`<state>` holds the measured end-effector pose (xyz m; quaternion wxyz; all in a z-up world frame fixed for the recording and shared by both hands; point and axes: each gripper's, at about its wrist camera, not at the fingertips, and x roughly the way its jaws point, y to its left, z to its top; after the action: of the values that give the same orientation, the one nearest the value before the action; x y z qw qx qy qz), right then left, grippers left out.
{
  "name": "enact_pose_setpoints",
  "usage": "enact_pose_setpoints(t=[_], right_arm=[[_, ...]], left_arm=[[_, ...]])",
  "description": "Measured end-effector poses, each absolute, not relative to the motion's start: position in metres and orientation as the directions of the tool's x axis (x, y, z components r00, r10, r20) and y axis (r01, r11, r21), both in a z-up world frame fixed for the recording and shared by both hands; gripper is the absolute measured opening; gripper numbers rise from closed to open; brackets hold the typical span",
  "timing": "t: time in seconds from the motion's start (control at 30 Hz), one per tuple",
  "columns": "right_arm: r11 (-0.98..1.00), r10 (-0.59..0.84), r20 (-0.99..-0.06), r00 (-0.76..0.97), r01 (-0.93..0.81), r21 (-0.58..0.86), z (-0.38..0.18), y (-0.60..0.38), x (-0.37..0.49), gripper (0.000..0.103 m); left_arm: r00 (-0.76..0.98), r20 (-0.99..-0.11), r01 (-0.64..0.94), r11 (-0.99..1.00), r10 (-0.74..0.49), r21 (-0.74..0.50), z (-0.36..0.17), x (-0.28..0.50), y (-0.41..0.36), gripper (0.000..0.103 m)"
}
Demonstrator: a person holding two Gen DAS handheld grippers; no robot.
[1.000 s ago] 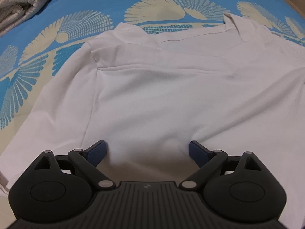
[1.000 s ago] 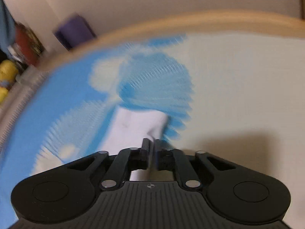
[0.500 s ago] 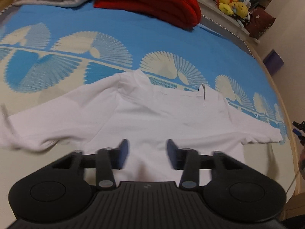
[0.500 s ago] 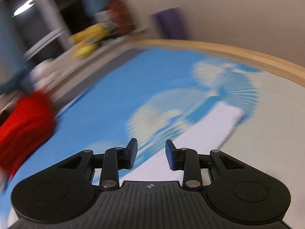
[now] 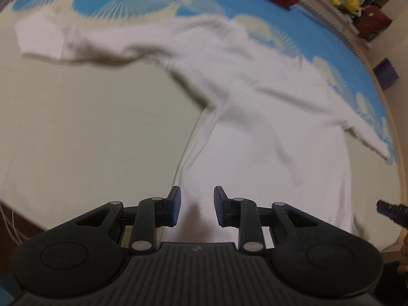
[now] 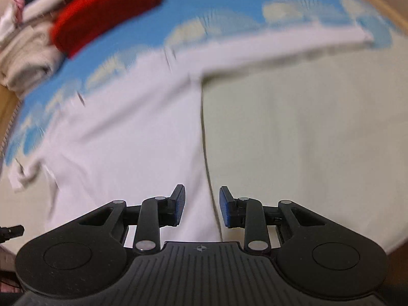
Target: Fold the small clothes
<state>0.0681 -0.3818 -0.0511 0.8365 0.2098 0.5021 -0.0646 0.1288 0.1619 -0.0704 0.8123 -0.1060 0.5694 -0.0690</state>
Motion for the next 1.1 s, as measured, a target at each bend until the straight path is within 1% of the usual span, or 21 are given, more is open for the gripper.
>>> enact_pose_setpoints(t=[0.1,0.27,0.33,0.47,0.6,0.63,0.67,0.7,0.73,0.77,0.8,0.83,0.87,0.97,1.0,1.03,1.07,1.1], right_arm=[[0.905,0.107,-0.913,0.394,0.341,0.253,-0.083,-0.371,0.057,0.031],[0.923,0.130,-0.940,0.316,0.308,0.231,-0.111,-0.359,0.046,0.031],[0.931,0.109,-0.947,0.303,0.302,0.205,-0.115,-0.357,0.043,0.031],[0.932,0.107,-0.945,0.309,0.301,0.204,-0.112,-0.355,0.042,0.031],[0.956,0.084,-0.945,0.315,0.244,0.166,-0.110,-0.348,0.036,0.031],[0.960,0.082,-0.945,0.318,0.231,0.161,-0.107,-0.345,0.037,0.027],[0.961,0.087,-0.943,0.321,0.221,0.164,-0.106,-0.344,0.035,0.015],[0.961,0.092,-0.942,0.324,0.218,0.169,-0.106,-0.344,0.034,0.010],[0.960,0.094,-0.939,0.331,0.218,0.173,-0.106,-0.345,0.030,0.008],[0.960,0.095,-0.936,0.338,0.219,0.176,-0.104,-0.346,0.032,0.006],[0.959,0.097,-0.932,0.350,0.216,0.181,-0.102,-0.346,0.030,0.005],[0.959,0.097,-0.927,0.361,0.215,0.184,-0.103,-0.346,0.030,0.004],[0.957,0.099,-0.920,0.378,0.216,0.192,-0.100,-0.347,0.029,0.003],[0.935,0.118,-0.890,0.440,0.253,0.249,-0.084,-0.360,0.030,0.003],[0.904,0.140,-0.867,0.478,0.295,0.309,-0.071,-0.372,0.027,0.003],[0.844,0.179,-0.824,0.537,0.347,0.409,-0.055,-0.389,0.019,0.002],[0.780,0.209,-0.775,0.596,0.377,0.500,-0.041,-0.407,0.010,0.002],[0.734,0.221,-0.735,0.640,0.388,0.558,-0.029,-0.423,0.000,0.002]], left_arm=[[0.286,-0.943,0.002,0.984,-0.172,-0.179,-0.093,0.123,0.159,0.032],[0.224,-0.959,-0.028,0.982,-0.175,-0.185,-0.113,0.121,0.169,0.033],[0.205,-0.966,-0.028,0.985,-0.158,-0.167,-0.120,0.119,0.170,0.033],[0.175,-0.975,-0.018,0.990,-0.136,-0.141,-0.129,0.117,0.166,0.033],[0.186,-0.976,-0.029,0.992,-0.116,-0.124,-0.134,0.110,0.159,0.033],[0.195,-0.975,-0.032,0.993,-0.108,-0.116,-0.134,0.108,0.158,0.033],[0.204,-0.974,-0.035,0.994,-0.097,-0.106,-0.133,0.106,0.157,0.033],[0.214,-0.973,-0.039,0.995,-0.085,-0.096,-0.134,0.104,0.155,0.030],[0.223,-0.972,-0.041,0.995,-0.077,-0.088,-0.133,0.102,0.153,0.028],[0.231,-0.970,-0.037,0.996,-0.071,-0.081,-0.133,0.100,0.152,0.017],[0.236,-0.969,-0.033,0.996,-0.067,-0.077,-0.134,0.097,0.149,0.013],[0.242,-0.968,-0.028,0.997,-0.061,-0.070,-0.133,0.096,0.147,0.012],[0.247,-0.968,-0.022,0.998,-0.055,-0.062,-0.132,0.095,0.147,0.006],[0.265,-0.963,-0.016,0.998,-0.051,-0.057,-0.124,0.093,0.146,0.004],[0.286,-0.956,-0.019,0.997,-0.063,-0.071,-0.115,0.091,0.146,0.004],[0.321,-0.942,-0.015,0.994,-0.094,-0.104,-0.103,0.088,0.147,0.004],[0.357,-0.924,-0.006,0.989,-0.138,-0.150,-0.090,0.085,0.148,0.004],[0.387,-0.904,0.007,0.981,-0.184,-0.196,-0.078,0.081,0.149,0.004]])
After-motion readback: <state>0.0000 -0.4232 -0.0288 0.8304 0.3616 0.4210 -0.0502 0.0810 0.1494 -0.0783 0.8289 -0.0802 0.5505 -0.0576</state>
